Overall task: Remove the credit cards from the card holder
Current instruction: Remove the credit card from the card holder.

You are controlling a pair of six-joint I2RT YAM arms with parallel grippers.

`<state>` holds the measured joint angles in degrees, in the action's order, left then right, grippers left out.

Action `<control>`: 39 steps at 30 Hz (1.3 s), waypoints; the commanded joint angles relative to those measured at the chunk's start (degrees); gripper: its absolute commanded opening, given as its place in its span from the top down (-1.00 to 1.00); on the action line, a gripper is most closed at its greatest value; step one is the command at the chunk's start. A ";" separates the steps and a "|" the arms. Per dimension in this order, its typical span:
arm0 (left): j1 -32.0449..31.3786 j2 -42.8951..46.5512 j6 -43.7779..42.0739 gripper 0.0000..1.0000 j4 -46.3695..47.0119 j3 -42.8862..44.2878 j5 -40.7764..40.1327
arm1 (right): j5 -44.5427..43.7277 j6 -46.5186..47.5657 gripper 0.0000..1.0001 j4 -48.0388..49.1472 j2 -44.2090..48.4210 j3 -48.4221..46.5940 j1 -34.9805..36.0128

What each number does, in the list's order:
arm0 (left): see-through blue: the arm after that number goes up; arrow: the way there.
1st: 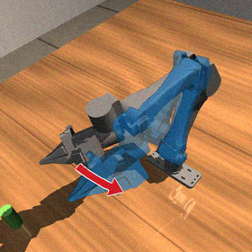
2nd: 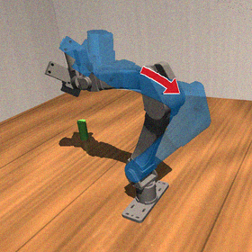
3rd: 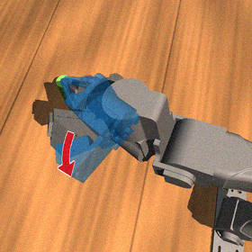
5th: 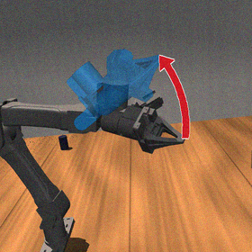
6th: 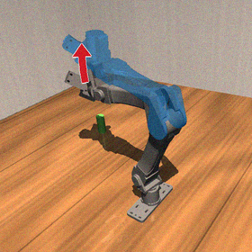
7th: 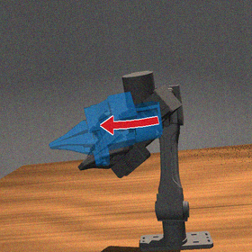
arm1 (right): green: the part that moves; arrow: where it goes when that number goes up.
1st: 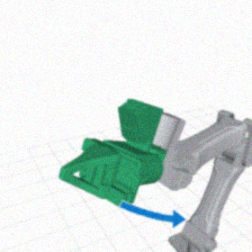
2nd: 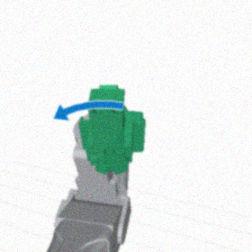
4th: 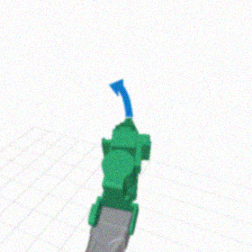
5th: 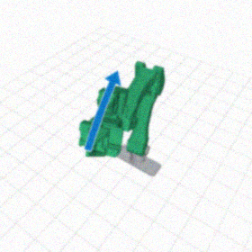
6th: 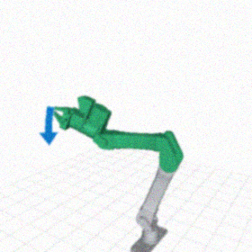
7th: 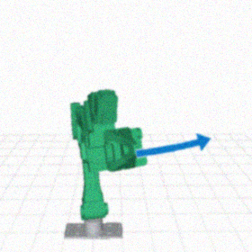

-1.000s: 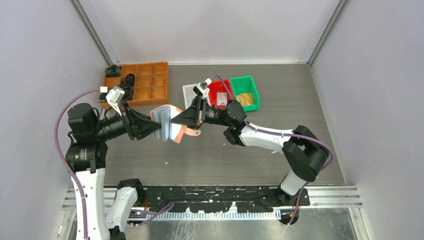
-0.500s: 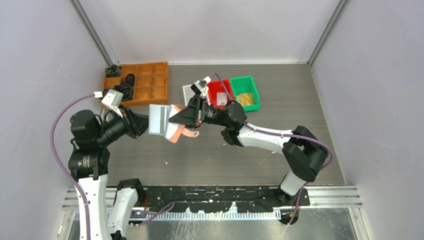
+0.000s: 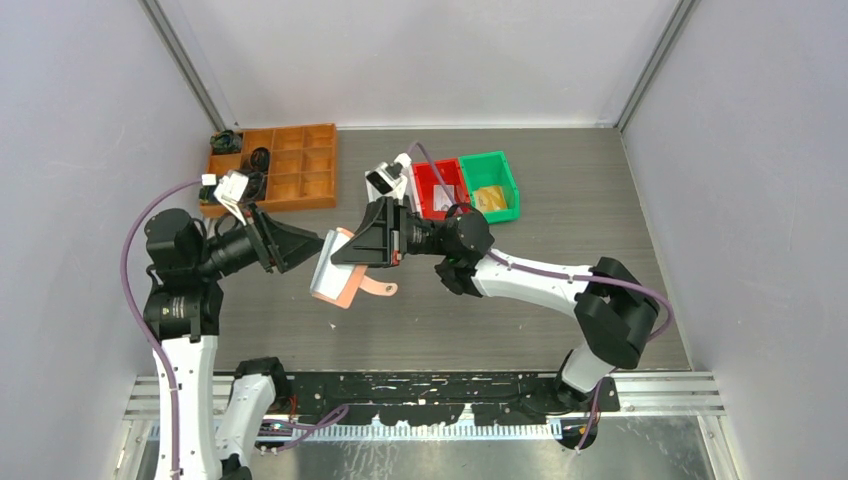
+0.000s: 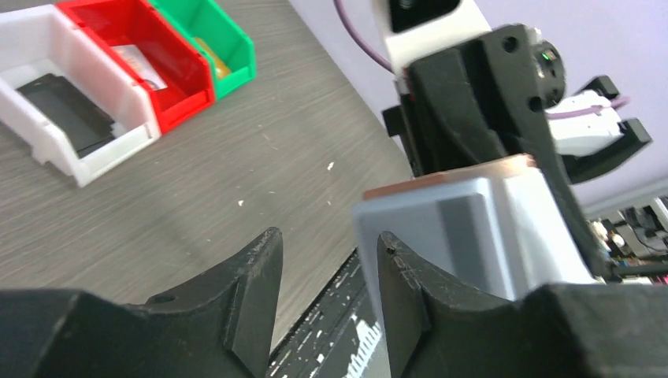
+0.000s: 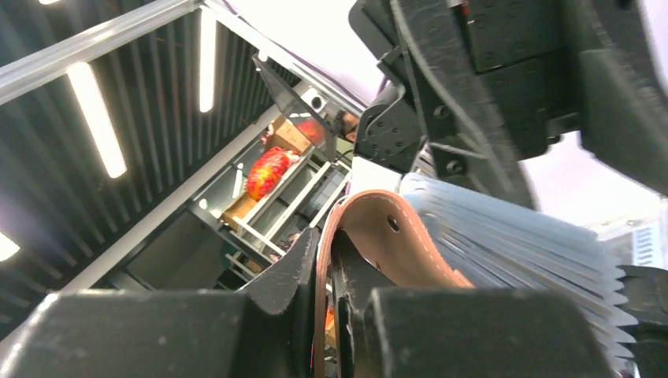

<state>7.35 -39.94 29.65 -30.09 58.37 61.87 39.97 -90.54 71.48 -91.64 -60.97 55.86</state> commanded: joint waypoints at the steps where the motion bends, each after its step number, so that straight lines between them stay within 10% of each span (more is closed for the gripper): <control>1: -0.15 1.53 3.39 0.01 4.28 1.90 9.08 | 0.58 7.84 0.67 -5.49 6.26 -2.43 -0.07; 10: -0.20 3.72 4.03 -0.50 0.11 -2.29 7.93 | 6.53 23.70 0.67 -32.05 8.66 -11.89 -0.88; 21: 3.39 -5.93 17.81 -0.63 6.08 -0.77 11.81 | 0.64 72.34 0.69 -104.12 8.83 -37.12 -1.02; 32: 6.79 3.07 4.24 -0.85 4.87 -3.05 4.30 | -35.72 91.98 0.87 -145.84 -8.10 -67.42 6.46; 39: 6.79 10.89 -7.39 -0.84 9.80 -9.64 7.95 | -58.23 100.71 0.86 -150.18 -11.18 -70.96 17.08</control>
<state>13.67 -31.31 32.21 -23.81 50.17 68.10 -2.70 2.20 -75.79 -106.00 -129.60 68.42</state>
